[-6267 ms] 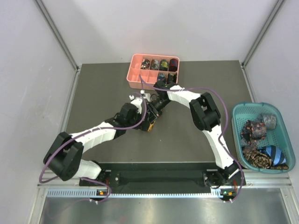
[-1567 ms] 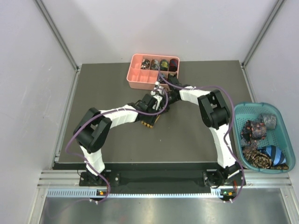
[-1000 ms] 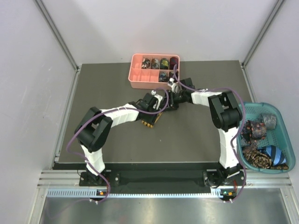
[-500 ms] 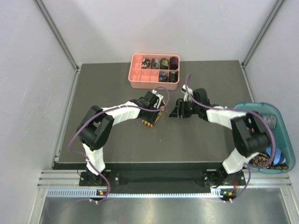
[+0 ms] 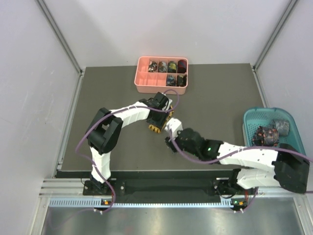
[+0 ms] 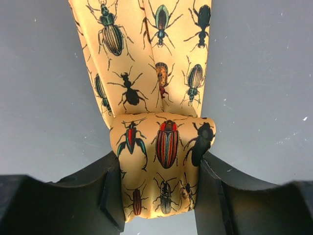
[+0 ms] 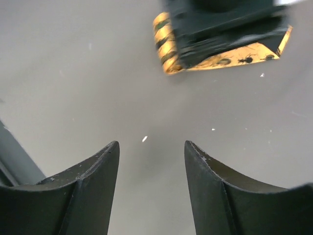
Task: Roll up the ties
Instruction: Roll the tie
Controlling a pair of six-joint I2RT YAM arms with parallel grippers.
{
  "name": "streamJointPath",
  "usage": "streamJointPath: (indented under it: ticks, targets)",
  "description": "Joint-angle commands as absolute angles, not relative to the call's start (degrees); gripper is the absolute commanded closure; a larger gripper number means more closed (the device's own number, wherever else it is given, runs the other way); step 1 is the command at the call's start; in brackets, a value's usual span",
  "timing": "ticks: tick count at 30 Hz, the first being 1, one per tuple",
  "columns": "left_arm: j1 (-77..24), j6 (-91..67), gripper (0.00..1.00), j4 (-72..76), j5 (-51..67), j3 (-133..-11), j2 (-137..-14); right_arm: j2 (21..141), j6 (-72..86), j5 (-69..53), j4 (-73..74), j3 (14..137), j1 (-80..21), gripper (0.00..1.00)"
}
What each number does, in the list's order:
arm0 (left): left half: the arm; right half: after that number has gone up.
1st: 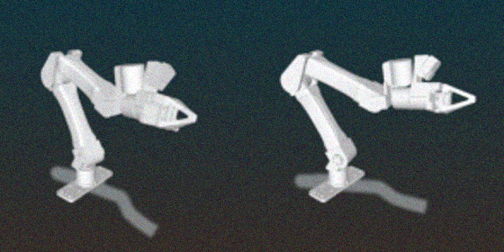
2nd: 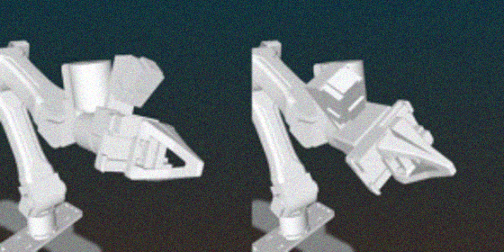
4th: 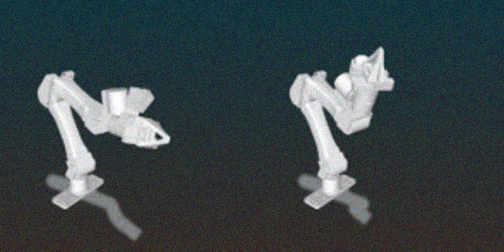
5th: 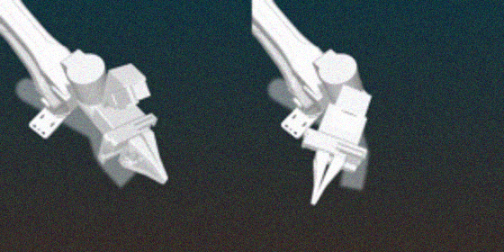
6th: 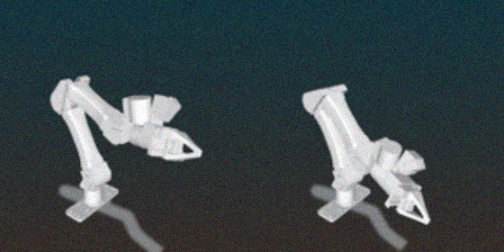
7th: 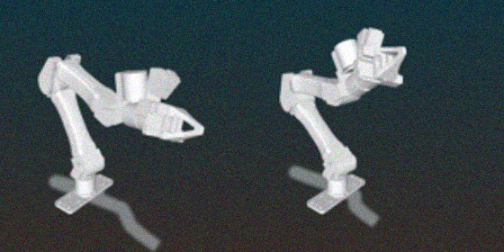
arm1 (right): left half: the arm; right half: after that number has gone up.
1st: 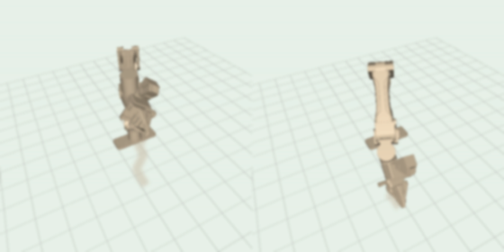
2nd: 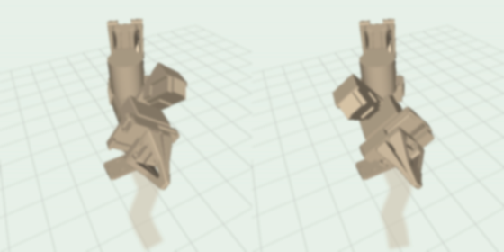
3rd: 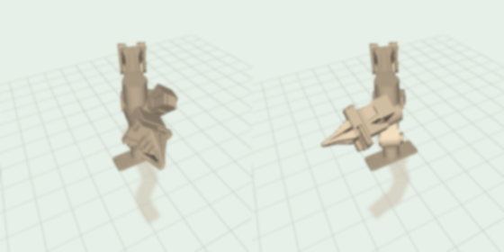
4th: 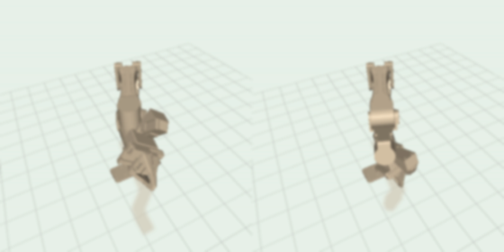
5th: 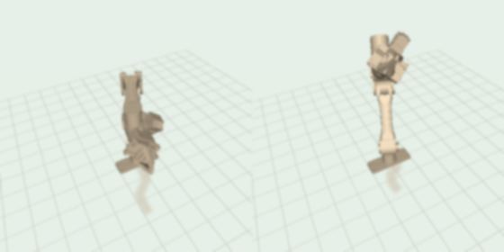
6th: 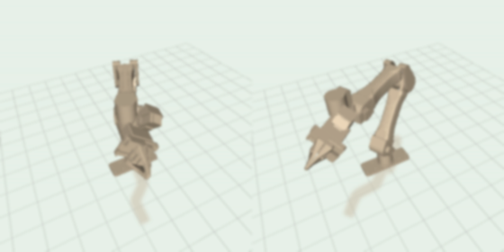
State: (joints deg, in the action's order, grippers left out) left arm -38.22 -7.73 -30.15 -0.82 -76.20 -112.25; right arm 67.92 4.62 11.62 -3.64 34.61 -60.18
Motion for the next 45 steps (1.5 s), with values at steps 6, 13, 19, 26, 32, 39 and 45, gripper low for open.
streamJointPath:
  ticks: [6,13,19,26,32,39,45]
  targets:
    - [-38.9,-8.4,0.67,-40.3,7.0,-77.3,-121.5,90.1,-10.6,42.5,1.6,48.2,-76.9,0.46]
    - [-38.8,-8.1,0.67,-46.0,6.8,-81.6,-123.6,107.1,-16.1,51.9,6.0,63.5,-78.0,0.44]
    - [-38.8,-7.7,0.67,-48.3,7.2,-82.7,-124.9,120.1,-21.8,58.1,10.8,76.3,-78.0,0.42]
    - [-38.8,-7.4,0.67,-52.0,6.4,-85.4,-127.3,127.9,-23.7,64.2,14.6,85.1,-74.8,0.41]
    - [-38.7,-7.2,0.67,-55.2,7.1,-87.3,-128.6,131.3,-23.4,64.9,15.6,87.2,-72.3,0.41]
    - [-37.8,-7.0,0.67,-59.8,7.5,-90.7,-131.7,134.1,-24.6,63.6,15.8,88.1,-70.4,0.36]
    - [-36.2,-6.4,0.66,-62.0,10.9,-93.4,-133.4,135.6,-24.8,61.8,15.3,88.8,-68.6,0.41]
